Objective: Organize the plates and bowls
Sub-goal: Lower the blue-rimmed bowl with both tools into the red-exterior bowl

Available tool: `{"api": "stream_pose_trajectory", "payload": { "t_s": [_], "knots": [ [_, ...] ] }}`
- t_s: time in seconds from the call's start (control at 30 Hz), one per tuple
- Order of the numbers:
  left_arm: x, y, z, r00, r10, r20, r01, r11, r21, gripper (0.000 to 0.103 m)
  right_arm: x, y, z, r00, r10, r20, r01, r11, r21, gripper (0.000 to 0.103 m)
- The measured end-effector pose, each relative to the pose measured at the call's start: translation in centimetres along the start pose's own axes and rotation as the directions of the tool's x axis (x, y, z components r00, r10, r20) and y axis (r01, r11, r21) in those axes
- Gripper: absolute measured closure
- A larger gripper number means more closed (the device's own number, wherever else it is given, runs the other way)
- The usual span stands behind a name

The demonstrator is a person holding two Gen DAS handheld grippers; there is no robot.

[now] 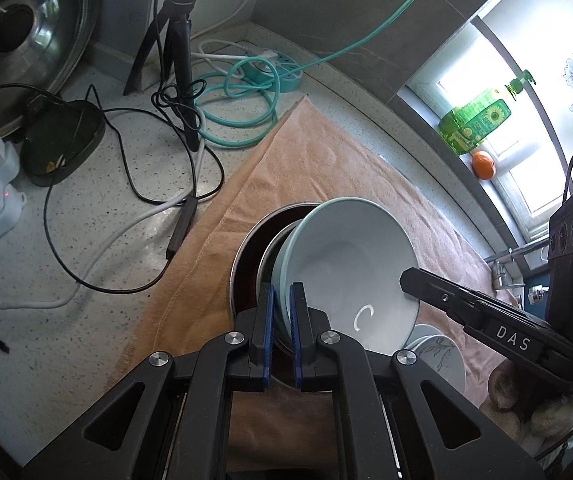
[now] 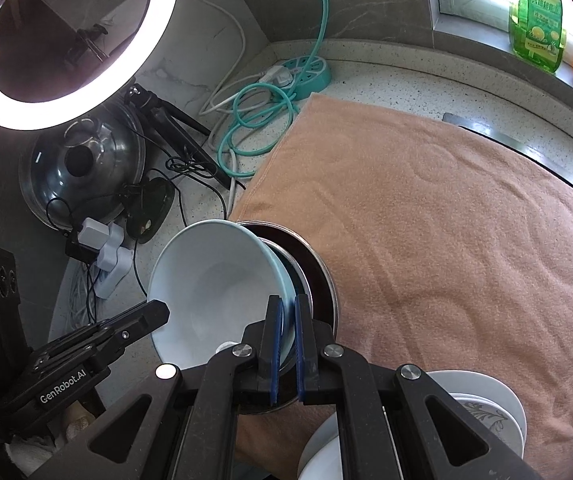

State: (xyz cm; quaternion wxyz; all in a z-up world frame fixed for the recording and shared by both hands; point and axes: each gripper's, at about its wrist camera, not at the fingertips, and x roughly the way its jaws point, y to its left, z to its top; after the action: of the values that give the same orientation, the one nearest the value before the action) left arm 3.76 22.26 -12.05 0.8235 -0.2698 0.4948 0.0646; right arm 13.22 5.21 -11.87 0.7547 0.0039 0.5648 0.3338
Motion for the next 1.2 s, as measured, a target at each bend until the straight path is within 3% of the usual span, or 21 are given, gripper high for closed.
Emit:
{"api": "stream_pose_trajectory", "payload": {
  "t_s": [1.2],
  "knots": [
    [1.3,0.5,0.3,0.999,0.008,-0.036,-0.008,1.000,0.006,0.096,1.9,-0.6,-0.2,0.999,-0.022,-0.042,0.023,1.000,0.012,0.097]
  ]
}}
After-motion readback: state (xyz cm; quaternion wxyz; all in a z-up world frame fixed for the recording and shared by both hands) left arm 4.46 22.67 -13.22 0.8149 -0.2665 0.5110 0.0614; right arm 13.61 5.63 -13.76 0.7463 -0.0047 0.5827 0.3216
